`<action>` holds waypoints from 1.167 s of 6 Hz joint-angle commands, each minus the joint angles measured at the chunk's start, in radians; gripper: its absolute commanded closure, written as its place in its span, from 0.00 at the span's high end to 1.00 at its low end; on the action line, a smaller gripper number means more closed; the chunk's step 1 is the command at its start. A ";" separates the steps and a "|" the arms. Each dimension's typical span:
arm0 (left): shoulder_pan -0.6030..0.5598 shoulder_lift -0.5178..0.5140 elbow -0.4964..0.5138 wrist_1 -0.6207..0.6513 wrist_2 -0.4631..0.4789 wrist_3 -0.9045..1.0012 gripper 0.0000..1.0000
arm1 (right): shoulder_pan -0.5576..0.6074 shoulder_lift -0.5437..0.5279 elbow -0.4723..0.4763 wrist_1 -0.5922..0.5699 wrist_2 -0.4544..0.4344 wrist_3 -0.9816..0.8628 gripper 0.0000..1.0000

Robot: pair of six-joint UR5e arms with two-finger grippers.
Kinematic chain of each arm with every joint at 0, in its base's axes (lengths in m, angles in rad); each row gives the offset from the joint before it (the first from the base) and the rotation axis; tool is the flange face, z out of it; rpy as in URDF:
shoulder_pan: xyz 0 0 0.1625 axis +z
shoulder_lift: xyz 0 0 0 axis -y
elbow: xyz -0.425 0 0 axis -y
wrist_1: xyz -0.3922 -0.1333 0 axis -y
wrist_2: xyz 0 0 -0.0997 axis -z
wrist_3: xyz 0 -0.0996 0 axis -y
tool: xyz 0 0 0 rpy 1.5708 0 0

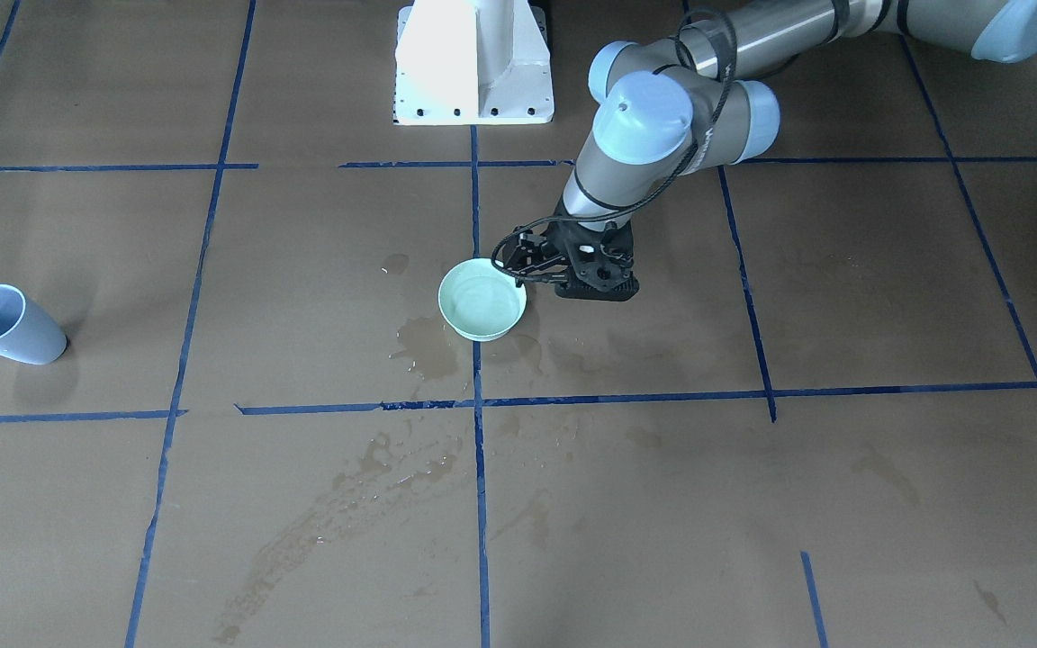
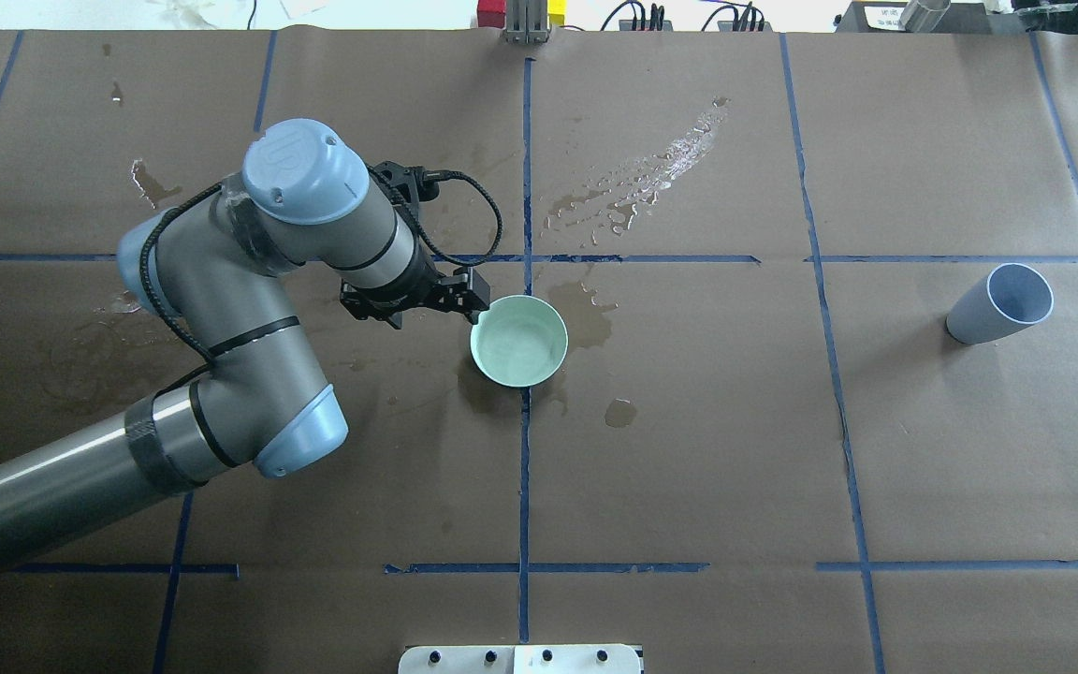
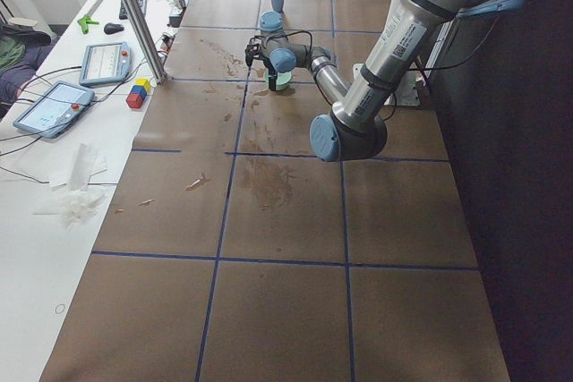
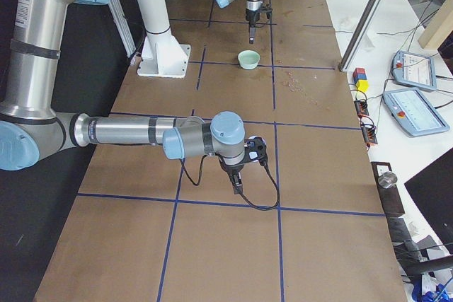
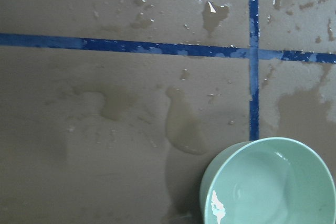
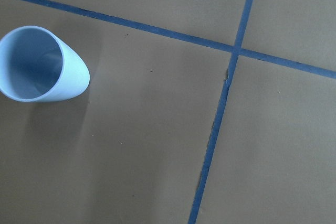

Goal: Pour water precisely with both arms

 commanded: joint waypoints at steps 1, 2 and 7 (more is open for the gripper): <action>-0.093 0.139 -0.146 0.077 -0.008 0.187 1.00 | 0.000 0.004 0.011 0.001 0.014 0.002 0.99; -0.118 0.161 -0.153 0.072 -0.010 0.217 1.00 | 0.000 0.007 0.042 0.001 0.052 0.047 1.00; -0.117 0.163 -0.150 0.069 -0.007 0.208 1.00 | -0.209 -0.018 0.225 0.226 -0.087 0.599 1.00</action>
